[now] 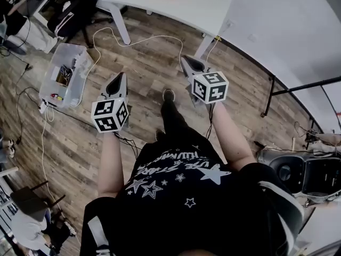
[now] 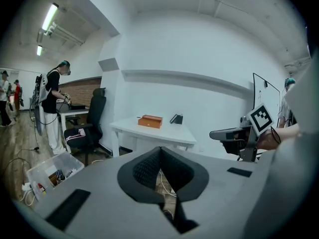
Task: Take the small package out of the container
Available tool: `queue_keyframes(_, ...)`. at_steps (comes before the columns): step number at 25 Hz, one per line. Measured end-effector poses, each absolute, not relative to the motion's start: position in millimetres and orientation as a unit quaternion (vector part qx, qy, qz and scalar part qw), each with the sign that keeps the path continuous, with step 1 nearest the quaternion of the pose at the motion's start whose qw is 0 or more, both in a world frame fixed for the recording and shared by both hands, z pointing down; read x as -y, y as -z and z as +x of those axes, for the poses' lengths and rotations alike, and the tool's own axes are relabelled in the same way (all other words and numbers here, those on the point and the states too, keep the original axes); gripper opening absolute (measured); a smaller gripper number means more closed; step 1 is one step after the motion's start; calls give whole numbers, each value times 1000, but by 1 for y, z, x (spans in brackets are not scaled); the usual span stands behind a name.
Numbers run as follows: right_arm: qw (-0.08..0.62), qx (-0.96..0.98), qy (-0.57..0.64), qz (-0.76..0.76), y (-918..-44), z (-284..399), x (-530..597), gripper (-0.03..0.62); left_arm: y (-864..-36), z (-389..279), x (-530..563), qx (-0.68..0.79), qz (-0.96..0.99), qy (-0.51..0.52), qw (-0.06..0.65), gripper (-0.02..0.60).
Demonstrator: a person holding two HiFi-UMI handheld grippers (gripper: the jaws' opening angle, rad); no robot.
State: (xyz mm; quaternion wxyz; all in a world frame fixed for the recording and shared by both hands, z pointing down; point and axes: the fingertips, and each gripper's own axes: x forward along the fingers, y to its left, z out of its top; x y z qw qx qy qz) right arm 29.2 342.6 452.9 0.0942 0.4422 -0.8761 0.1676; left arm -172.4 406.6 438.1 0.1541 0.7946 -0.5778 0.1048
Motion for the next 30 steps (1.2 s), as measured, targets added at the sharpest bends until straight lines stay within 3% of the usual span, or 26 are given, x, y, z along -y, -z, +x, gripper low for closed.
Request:
queue_keyframes(14,76,865,-178,464,-450,34,-268,54,-436,-175,-331,565,803,-107,157,18)
queue_keyframes(30,71,862,-202,459,-454,29,-20,55,-432,-172,-84,555,806,-119,165,18)
